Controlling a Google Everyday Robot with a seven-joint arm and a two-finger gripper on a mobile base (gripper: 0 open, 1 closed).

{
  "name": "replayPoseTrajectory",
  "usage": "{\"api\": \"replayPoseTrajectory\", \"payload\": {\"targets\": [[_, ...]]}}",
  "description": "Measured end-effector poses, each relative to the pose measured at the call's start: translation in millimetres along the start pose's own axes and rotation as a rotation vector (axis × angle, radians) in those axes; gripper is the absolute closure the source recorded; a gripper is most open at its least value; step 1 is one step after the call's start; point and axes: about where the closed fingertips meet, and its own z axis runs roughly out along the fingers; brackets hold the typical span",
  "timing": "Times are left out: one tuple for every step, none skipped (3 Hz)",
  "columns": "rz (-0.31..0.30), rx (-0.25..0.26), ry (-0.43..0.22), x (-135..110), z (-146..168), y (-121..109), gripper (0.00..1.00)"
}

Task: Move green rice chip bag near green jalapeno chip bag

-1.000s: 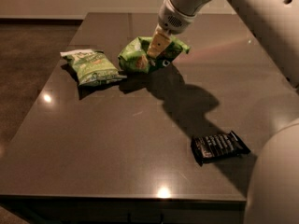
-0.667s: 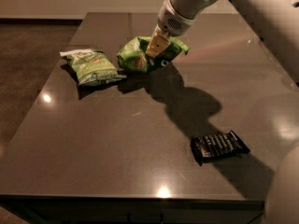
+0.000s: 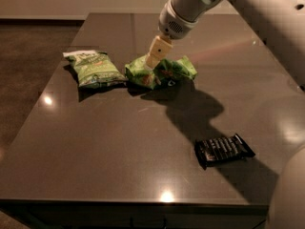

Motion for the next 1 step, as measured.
{"api": "replayPoseTrajectory", "payload": {"targets": [[0.0, 0.0, 0.0, 0.0, 0.1, 0.0, 0.0]]}}
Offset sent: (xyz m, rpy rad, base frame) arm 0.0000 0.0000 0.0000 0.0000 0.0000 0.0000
